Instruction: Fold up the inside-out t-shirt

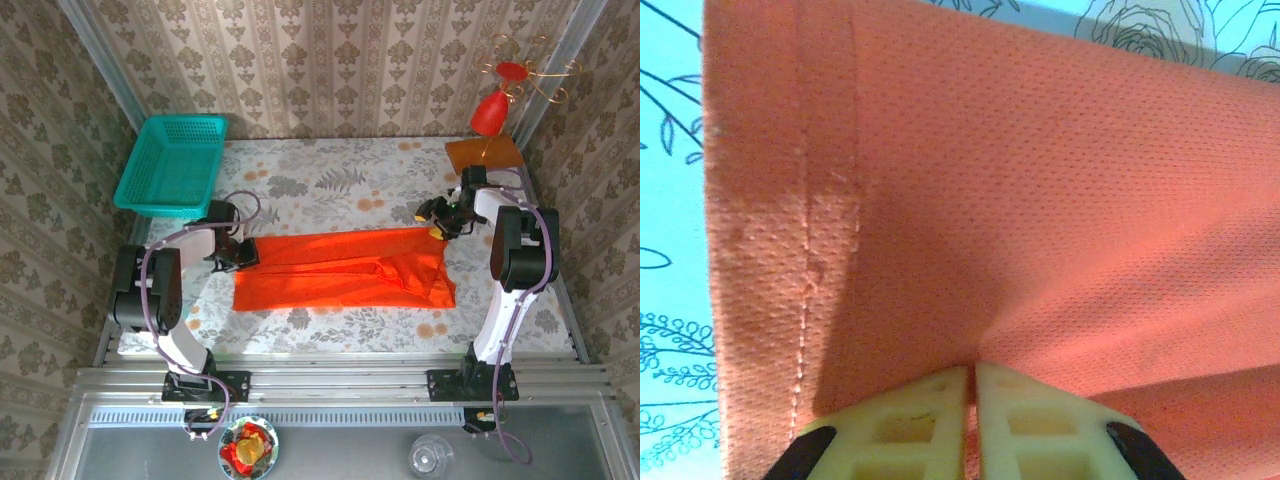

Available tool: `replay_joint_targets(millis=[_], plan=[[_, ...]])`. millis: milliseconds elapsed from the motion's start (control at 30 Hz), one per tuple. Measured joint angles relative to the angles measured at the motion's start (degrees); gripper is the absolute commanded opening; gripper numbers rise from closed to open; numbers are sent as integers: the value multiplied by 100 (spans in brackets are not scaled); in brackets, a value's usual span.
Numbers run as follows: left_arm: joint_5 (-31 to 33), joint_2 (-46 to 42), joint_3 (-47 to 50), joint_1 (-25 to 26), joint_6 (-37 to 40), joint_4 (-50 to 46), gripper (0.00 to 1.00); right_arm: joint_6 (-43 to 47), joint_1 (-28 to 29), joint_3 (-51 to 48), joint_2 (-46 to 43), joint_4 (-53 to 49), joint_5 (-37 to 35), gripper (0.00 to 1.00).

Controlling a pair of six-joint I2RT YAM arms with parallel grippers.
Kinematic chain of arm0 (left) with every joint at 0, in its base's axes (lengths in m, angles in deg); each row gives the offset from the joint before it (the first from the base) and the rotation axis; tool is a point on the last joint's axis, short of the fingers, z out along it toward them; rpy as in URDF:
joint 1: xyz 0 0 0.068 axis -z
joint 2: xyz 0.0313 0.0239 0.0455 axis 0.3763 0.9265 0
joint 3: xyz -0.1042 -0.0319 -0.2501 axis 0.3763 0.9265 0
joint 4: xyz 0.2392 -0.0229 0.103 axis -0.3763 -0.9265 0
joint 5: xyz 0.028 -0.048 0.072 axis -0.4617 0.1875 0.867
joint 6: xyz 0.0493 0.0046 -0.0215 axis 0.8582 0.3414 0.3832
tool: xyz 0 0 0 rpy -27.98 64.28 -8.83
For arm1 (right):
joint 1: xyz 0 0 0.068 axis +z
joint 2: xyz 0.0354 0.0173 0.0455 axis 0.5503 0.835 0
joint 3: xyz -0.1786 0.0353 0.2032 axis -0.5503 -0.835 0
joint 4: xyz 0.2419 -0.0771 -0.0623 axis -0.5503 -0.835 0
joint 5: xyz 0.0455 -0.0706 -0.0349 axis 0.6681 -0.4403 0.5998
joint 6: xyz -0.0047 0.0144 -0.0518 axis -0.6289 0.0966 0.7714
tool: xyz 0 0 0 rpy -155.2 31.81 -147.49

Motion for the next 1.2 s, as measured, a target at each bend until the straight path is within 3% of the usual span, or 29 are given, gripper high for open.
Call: replay_joint_targets(millis=[233,400,567,800,1200], plan=[[129,-461,-94,96,-4,-437,18,278,424,-87,-896,-577,-192,62],[109,-737,-262,354,0,-627,18,289,1427,-426,-1547,-667,-42,62],[103,-743,-249,470,0,-785,17,103,2184,-1121,-1602,-505,245,62],[105,-743,-39,470,0,-802,17,-42,2271,-1947,-1405,-310,138,61],[107,-780,9,448,22,-844,14,-317,2341,-1711,-1996,-313,9,60]])
